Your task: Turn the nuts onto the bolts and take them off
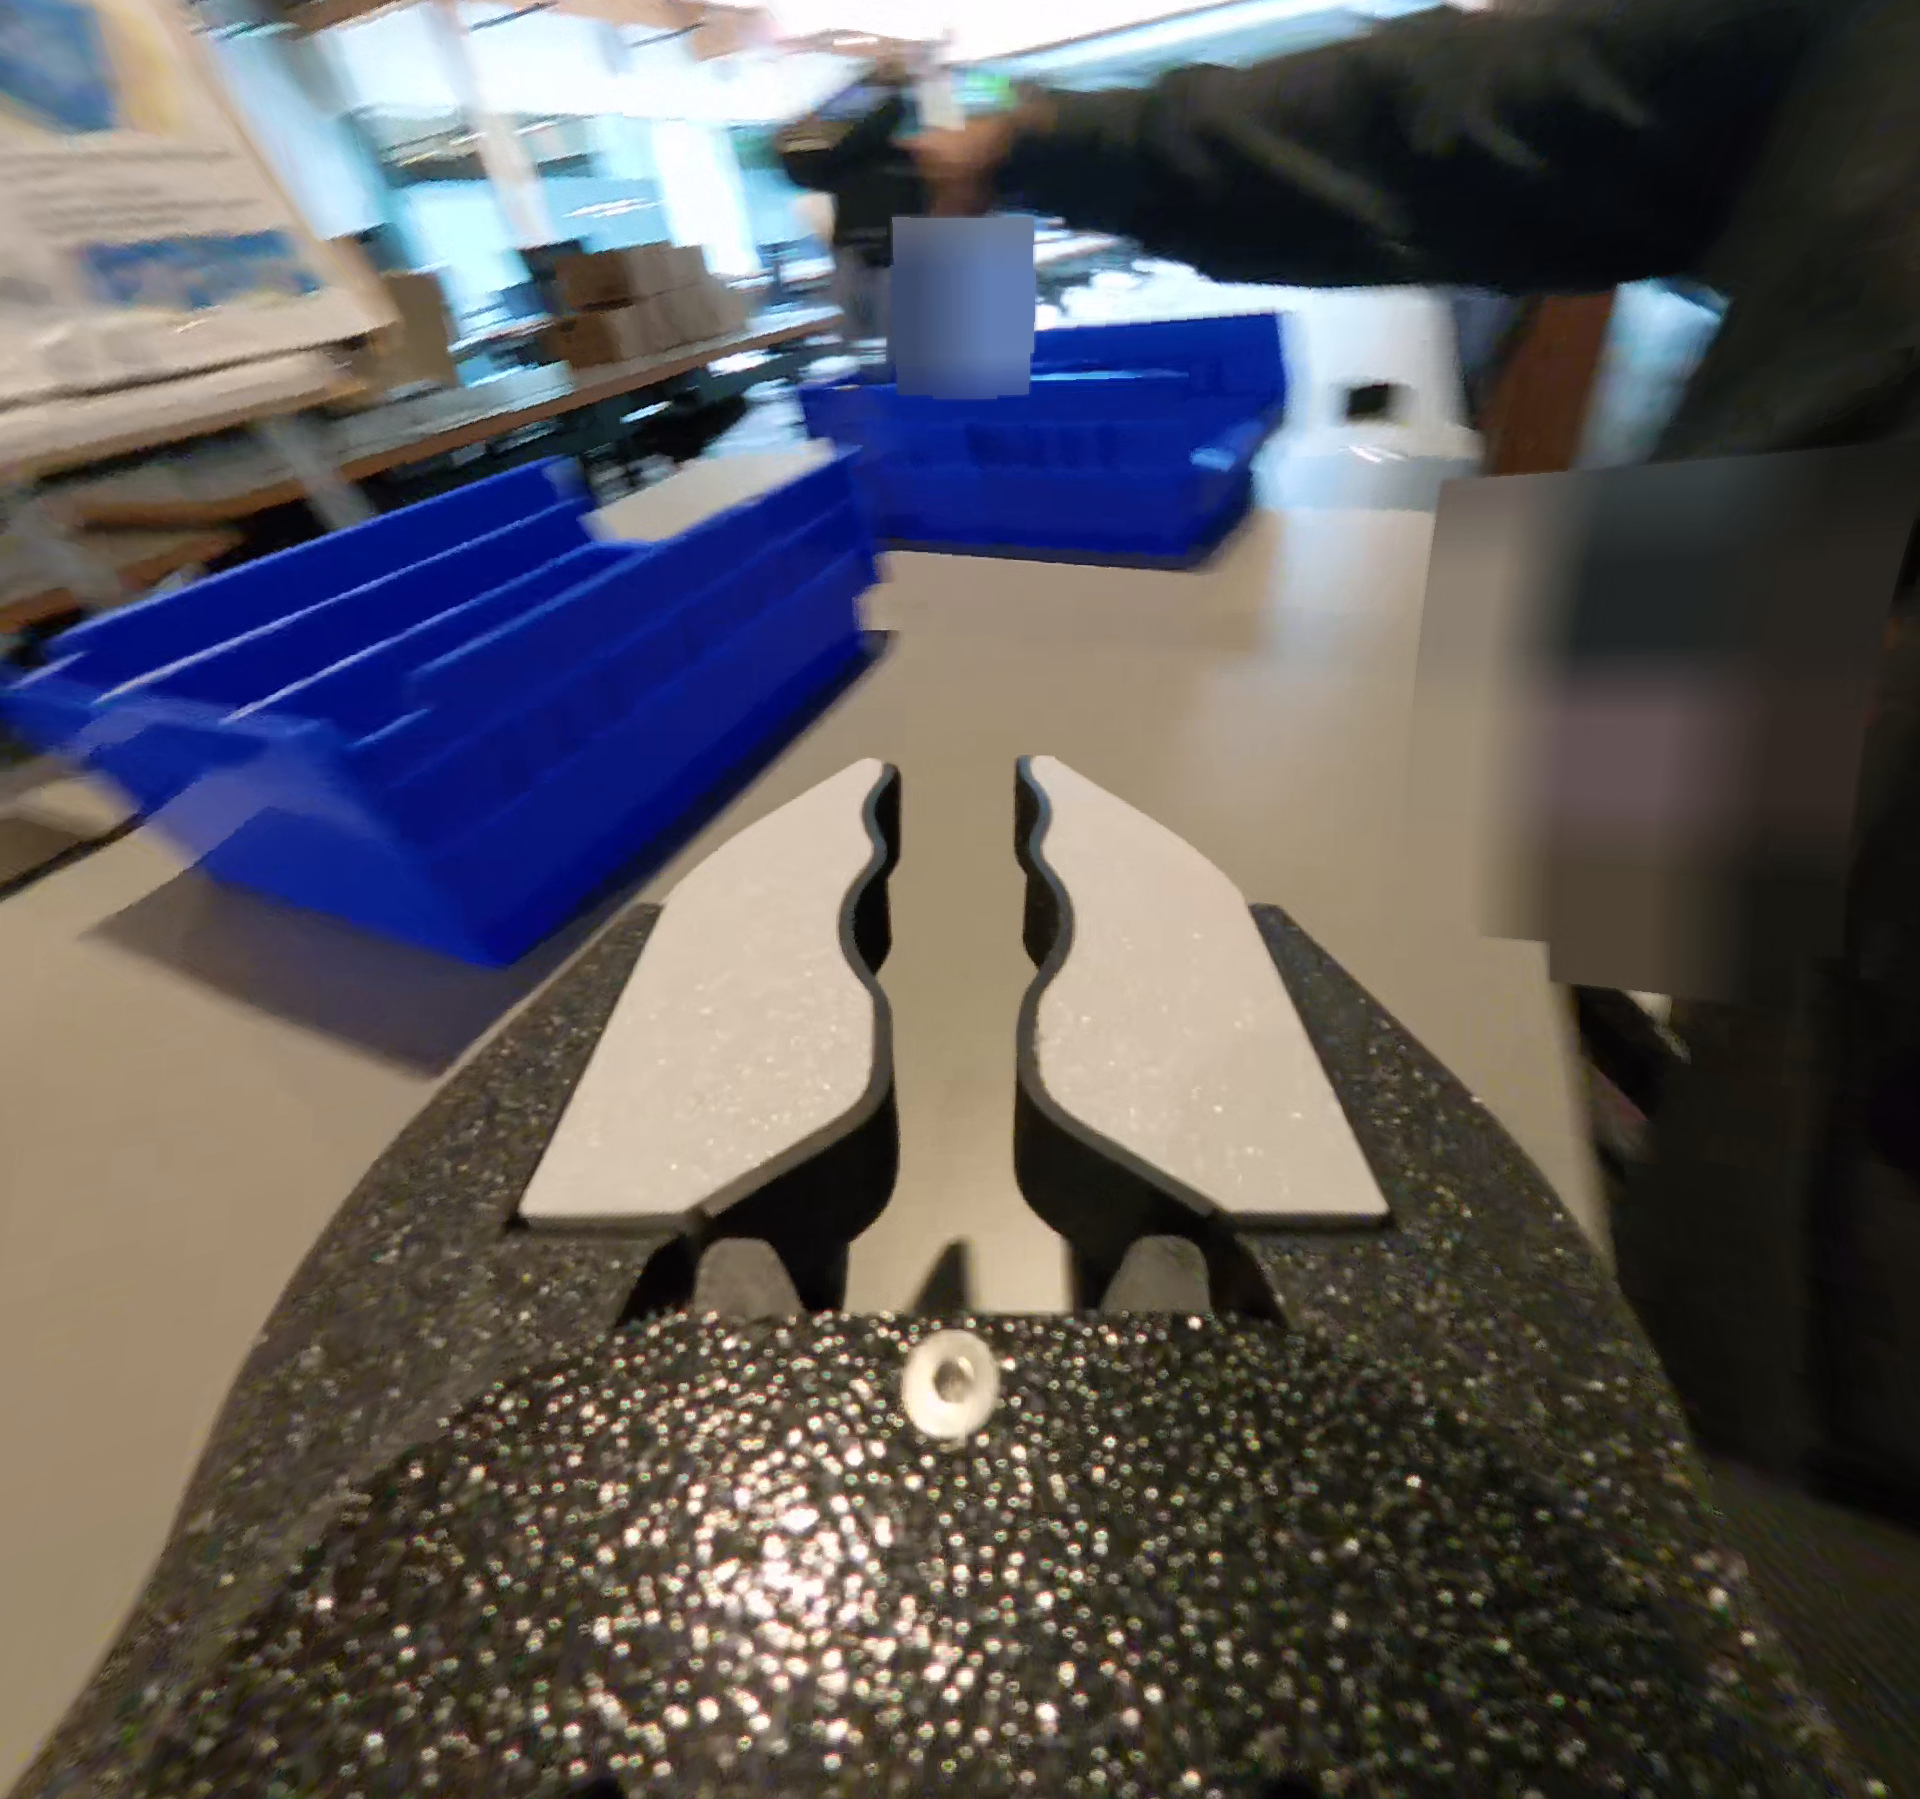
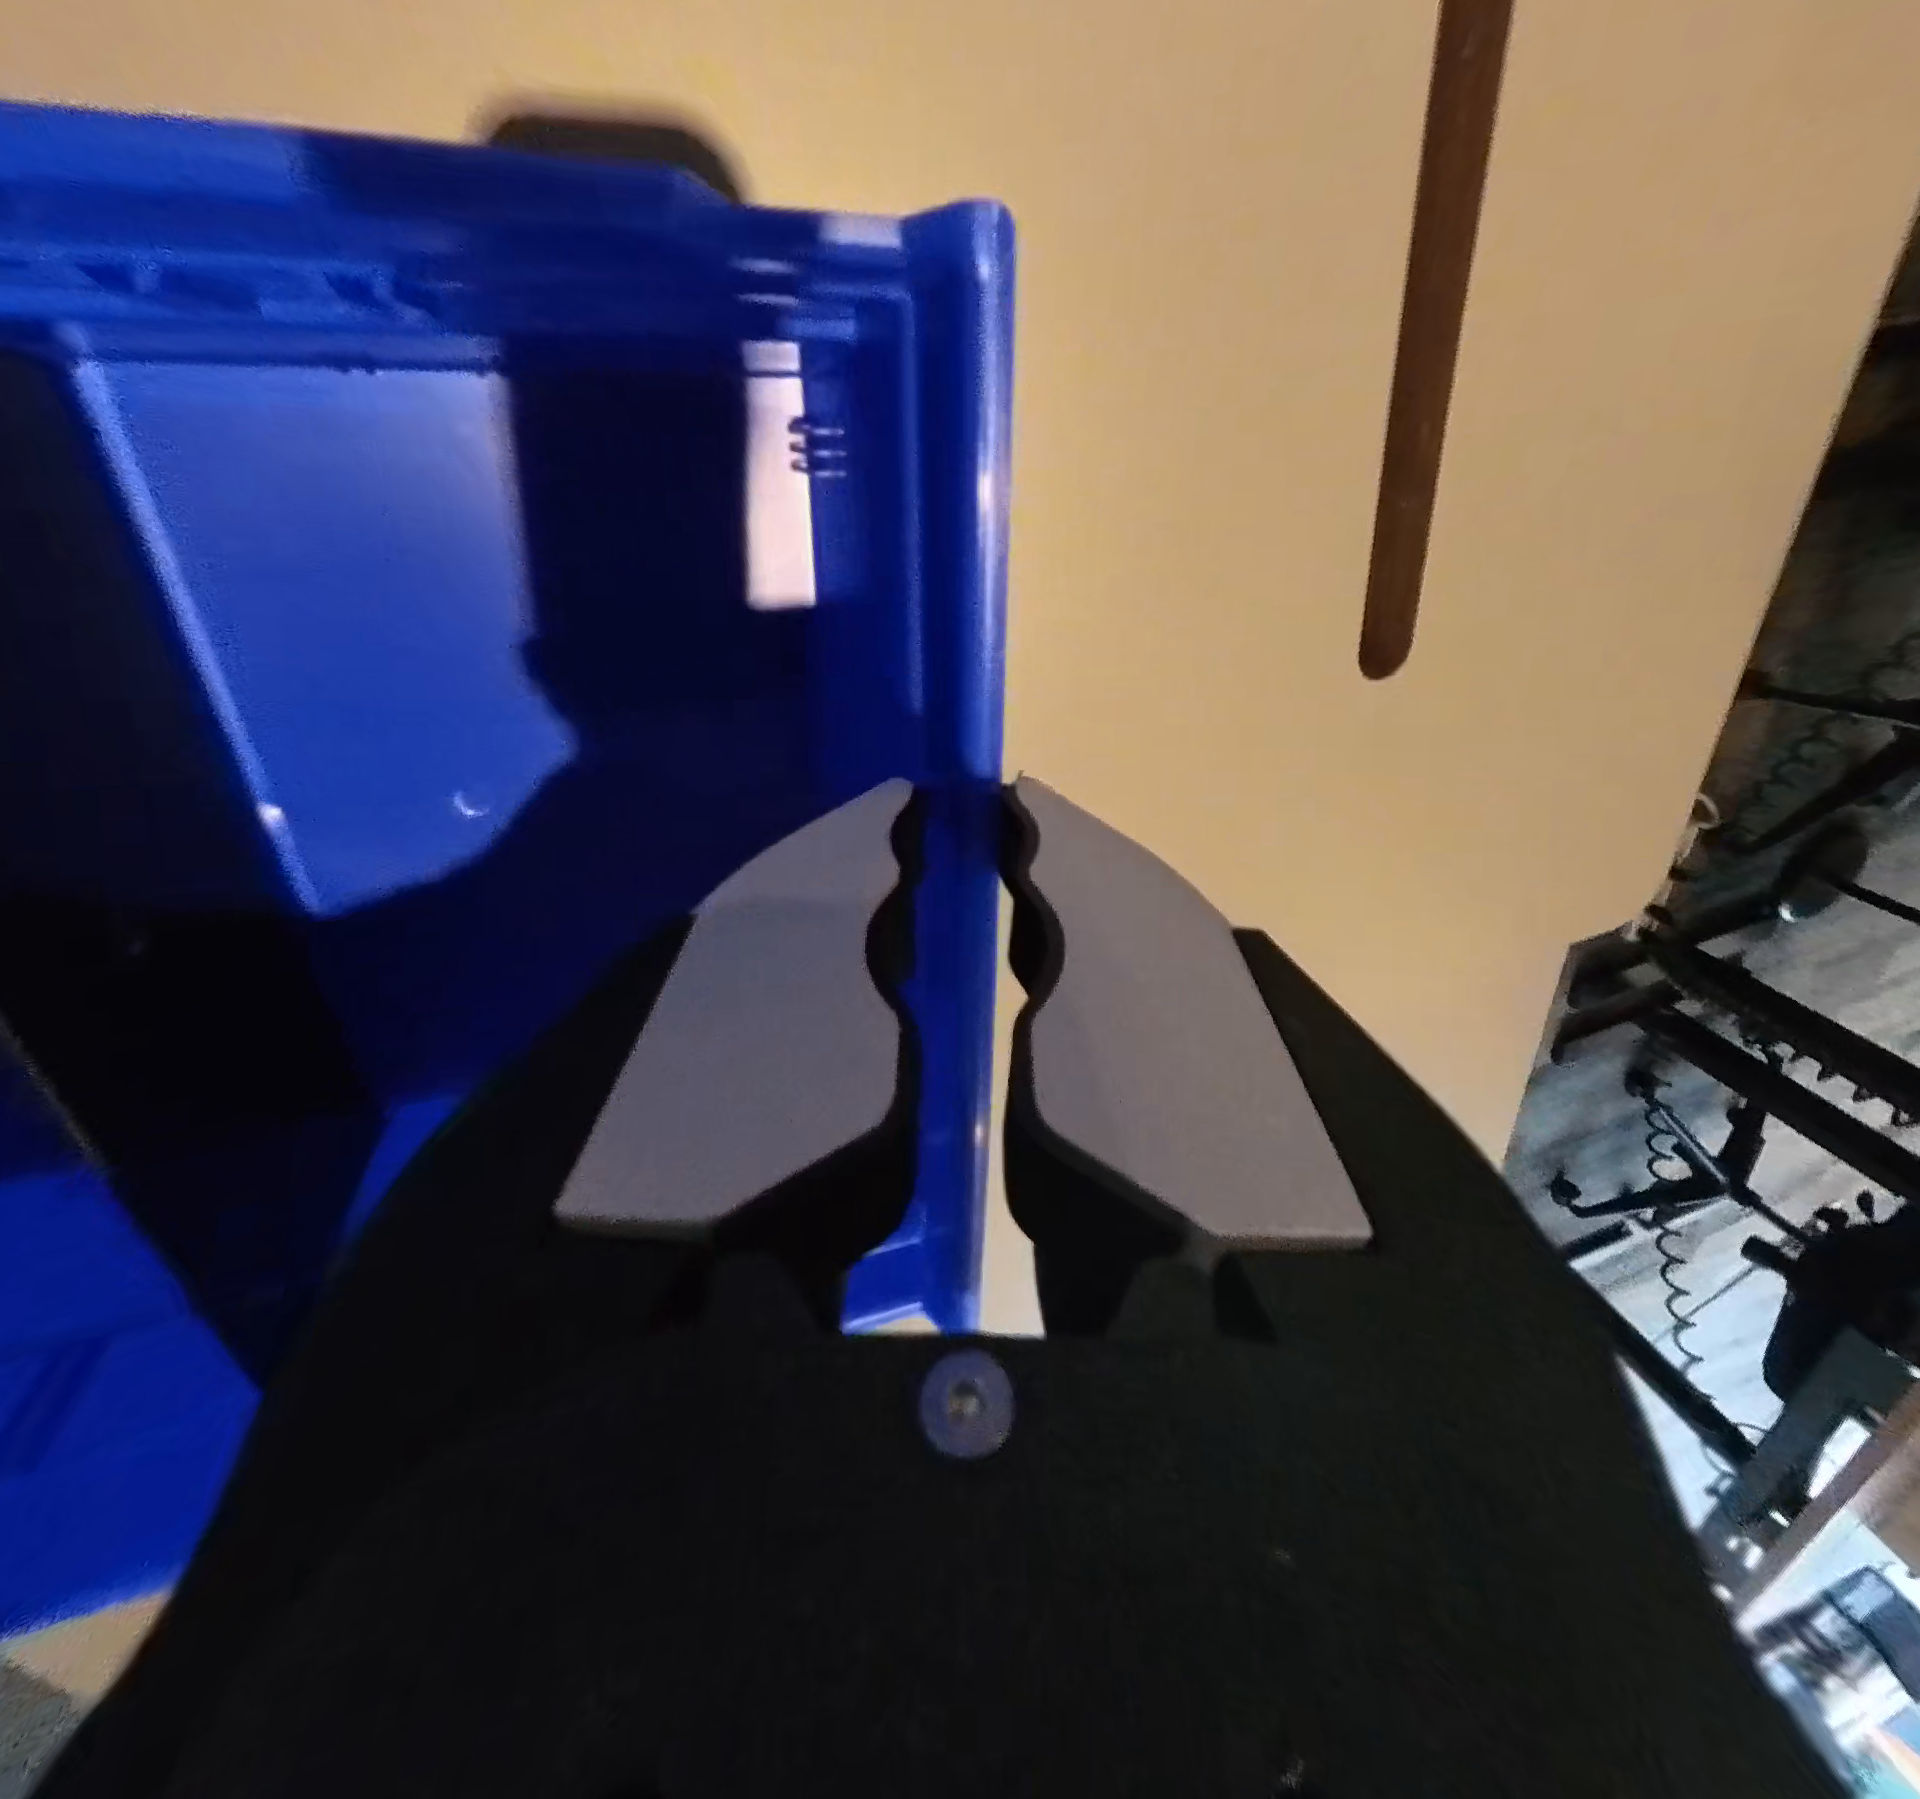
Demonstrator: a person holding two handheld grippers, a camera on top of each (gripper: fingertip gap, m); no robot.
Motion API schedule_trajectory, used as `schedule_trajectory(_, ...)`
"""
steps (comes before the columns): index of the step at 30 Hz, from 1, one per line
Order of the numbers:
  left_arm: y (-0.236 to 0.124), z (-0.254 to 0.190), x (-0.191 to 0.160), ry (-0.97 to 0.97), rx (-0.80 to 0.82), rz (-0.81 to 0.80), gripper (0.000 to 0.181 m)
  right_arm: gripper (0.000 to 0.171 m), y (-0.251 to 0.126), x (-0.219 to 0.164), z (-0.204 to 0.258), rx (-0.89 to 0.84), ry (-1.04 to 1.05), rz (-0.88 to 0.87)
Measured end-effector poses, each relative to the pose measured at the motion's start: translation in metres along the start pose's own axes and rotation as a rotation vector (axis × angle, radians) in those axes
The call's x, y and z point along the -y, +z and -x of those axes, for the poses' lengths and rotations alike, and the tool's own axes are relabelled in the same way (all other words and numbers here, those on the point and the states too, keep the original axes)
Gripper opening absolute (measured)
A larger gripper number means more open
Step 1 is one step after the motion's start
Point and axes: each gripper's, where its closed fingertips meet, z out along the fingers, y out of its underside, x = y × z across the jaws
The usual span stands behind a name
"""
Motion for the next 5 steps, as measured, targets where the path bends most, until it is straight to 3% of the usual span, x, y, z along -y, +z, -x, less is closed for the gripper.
schedule_trajectory(5, 0.000, 0.093, 0.003, -0.301, 0.306, -0.011, 0.021, 0.012, -0.009, 0.000, -0.003, -0.079, 0.123, -0.126)
